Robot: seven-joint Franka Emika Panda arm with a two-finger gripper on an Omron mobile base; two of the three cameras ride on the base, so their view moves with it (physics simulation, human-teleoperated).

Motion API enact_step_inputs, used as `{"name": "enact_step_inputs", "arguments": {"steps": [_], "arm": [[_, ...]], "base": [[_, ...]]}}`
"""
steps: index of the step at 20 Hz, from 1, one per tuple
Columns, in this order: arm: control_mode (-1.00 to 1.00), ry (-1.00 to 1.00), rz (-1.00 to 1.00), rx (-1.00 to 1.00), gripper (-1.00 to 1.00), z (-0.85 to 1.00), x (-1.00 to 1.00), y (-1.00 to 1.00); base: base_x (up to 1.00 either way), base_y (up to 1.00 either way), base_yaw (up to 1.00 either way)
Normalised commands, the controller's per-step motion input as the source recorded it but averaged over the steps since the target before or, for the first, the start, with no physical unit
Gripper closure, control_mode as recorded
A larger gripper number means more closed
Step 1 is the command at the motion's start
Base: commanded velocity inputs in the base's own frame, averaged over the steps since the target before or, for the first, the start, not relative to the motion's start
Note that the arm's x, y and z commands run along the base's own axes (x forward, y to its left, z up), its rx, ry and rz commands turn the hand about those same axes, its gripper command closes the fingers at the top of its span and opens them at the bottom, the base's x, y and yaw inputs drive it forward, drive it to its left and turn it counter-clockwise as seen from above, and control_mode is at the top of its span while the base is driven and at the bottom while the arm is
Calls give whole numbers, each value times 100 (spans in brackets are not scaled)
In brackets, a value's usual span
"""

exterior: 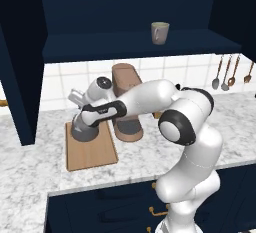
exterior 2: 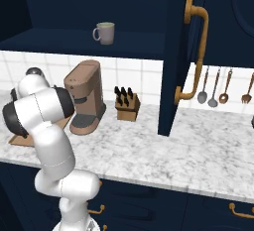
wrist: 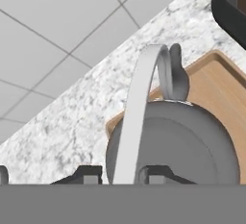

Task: Pick the kettle from the counter and place it on the tray. Then pick the mug from the cabinet and place it on the tray. Then close the cabinet doors.

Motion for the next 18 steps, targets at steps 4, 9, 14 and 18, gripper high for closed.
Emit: {"name": "enact_step_inputs", "arguments": {"steps": [4, 9, 14, 18], "arm": [[-100, 0, 0, 0, -100, 0, 1, 0], [-100, 1, 0, 0, -100, 12, 1, 0], [-100, 0, 0, 0, -100, 27, -23, 0], [-100, 0, 5, -2, -100, 23, -56, 0]], "base": [[0, 0, 0], [0, 0, 0], [0, 0, 0], [0, 0, 0]]}}
